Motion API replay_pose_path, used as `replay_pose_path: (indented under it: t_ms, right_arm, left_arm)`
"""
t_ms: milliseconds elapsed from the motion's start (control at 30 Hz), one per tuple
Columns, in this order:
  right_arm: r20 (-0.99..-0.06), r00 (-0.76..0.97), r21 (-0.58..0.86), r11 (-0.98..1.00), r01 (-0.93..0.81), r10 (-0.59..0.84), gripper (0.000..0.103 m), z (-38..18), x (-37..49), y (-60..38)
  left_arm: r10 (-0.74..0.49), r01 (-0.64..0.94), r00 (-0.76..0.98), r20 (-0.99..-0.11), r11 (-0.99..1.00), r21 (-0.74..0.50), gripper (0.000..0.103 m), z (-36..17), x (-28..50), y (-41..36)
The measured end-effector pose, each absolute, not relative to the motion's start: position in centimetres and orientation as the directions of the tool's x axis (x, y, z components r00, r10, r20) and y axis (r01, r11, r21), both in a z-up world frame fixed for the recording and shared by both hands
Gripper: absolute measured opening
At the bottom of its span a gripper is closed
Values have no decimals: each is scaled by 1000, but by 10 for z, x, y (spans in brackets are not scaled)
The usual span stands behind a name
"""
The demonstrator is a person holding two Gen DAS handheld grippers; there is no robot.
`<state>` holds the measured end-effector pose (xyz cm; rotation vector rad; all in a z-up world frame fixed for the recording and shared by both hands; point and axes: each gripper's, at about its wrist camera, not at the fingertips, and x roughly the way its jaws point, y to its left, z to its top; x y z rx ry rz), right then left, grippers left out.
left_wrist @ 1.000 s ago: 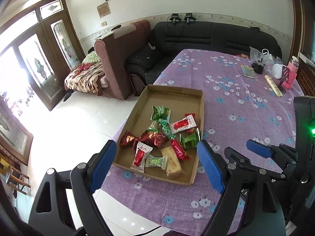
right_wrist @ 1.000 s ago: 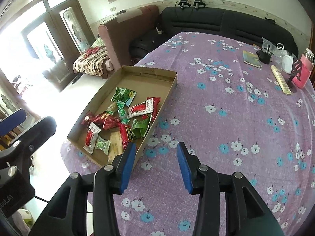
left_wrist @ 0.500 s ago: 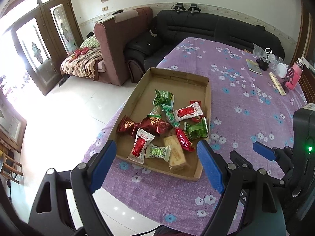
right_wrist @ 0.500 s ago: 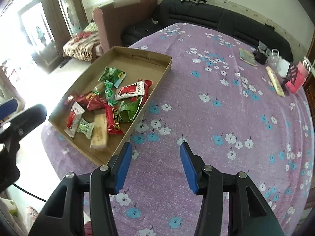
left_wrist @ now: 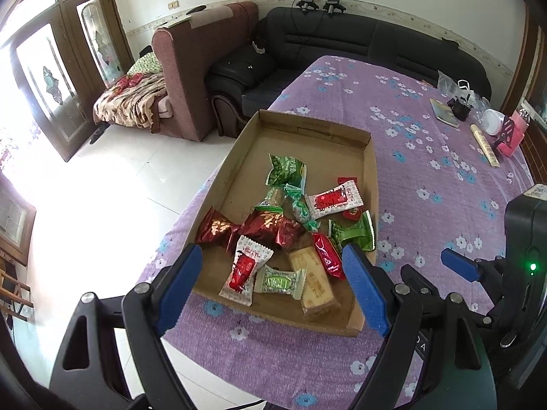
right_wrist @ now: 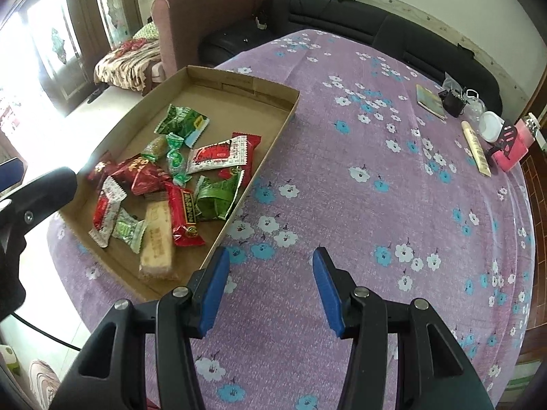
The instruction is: Organize snacks
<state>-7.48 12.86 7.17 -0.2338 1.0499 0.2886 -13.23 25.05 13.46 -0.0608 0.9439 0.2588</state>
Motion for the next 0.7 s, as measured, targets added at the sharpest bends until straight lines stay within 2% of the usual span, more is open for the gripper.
replay_pose_path:
  t_ms: [433,567,700]
  right_arm:
    - [-886,455,-63,946,-317,94,50,67,-68,138]
    - [-881,464,-63,948,-313,94,50,70,-68,139]
    - [-874,476,-64,945,-320,102,50,75,-70,141]
  left_arm:
    - [184,-231,611,-770,972,49,84,140,-126,261]
    - [205,-248,652,-730,967,50,84,151,-132,263]
    - [262,-291,712,-652,954,66,84,169,-145,267]
